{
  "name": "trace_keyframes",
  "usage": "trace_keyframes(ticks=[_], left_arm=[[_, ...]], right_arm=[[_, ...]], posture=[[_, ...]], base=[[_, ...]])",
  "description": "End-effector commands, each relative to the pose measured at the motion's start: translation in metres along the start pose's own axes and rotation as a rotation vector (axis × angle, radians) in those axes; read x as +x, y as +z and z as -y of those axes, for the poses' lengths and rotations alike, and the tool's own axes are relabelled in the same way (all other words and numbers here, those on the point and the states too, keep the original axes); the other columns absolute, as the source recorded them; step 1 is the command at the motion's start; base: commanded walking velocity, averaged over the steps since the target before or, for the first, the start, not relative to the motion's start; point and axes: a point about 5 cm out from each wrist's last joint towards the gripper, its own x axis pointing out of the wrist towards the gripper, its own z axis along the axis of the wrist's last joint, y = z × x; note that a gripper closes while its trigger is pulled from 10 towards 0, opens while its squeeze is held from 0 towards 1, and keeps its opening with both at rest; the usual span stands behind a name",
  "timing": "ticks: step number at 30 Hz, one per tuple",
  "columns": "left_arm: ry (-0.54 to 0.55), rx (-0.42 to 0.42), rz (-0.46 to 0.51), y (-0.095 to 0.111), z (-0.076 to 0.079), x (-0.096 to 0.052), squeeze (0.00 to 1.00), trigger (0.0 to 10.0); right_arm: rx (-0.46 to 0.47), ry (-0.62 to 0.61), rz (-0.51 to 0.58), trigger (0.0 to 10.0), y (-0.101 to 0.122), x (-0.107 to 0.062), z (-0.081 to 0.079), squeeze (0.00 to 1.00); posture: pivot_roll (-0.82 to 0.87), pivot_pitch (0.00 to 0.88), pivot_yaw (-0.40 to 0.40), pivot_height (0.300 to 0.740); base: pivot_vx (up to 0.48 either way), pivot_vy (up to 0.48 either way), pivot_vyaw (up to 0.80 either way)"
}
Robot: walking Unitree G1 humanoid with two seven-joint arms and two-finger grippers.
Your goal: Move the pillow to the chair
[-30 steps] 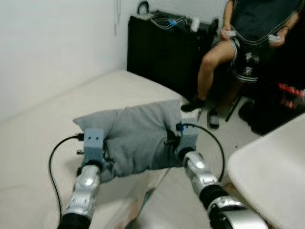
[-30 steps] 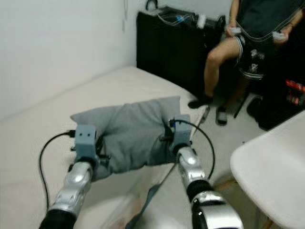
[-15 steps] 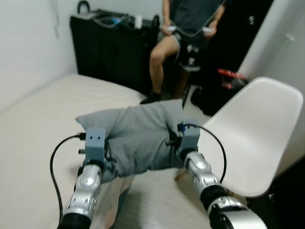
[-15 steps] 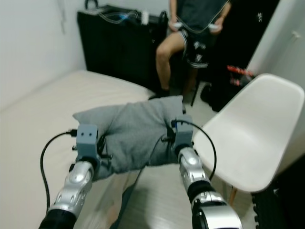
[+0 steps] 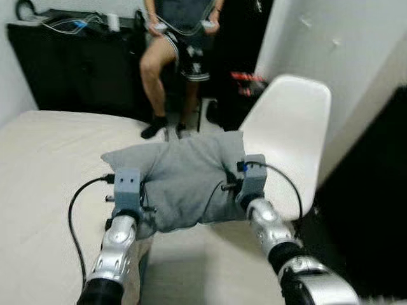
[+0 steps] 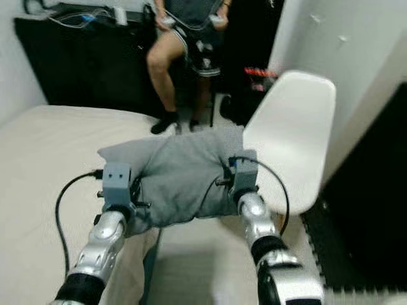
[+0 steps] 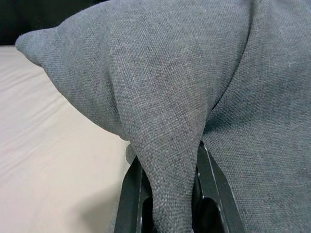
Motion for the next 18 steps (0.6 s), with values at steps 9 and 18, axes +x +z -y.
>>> trace_keyframes(ticks=[9,18], left_arm=[[-0.026,-0.007,0.038,0.0089,0.0089,0.0028,0.00,10.0],[-0.036,-0.009,0.032,0.0068,0.0108,0.0018,0.00,10.0]], right_arm=[[-0.009,0.014,0.001,10.0,0.0015,0.0009,-0.0018,0.00],[-0.019,0.011,-0.012,10.0,-0.0010,-0.0001,-0.0010,0.00]], posture=[[0.03,0.000,-0.064,0.722],[0.02,0.000,-0.068,0.722]], base=[[0.000,0.000,-0.80],[0.000,0.000,-0.80]])
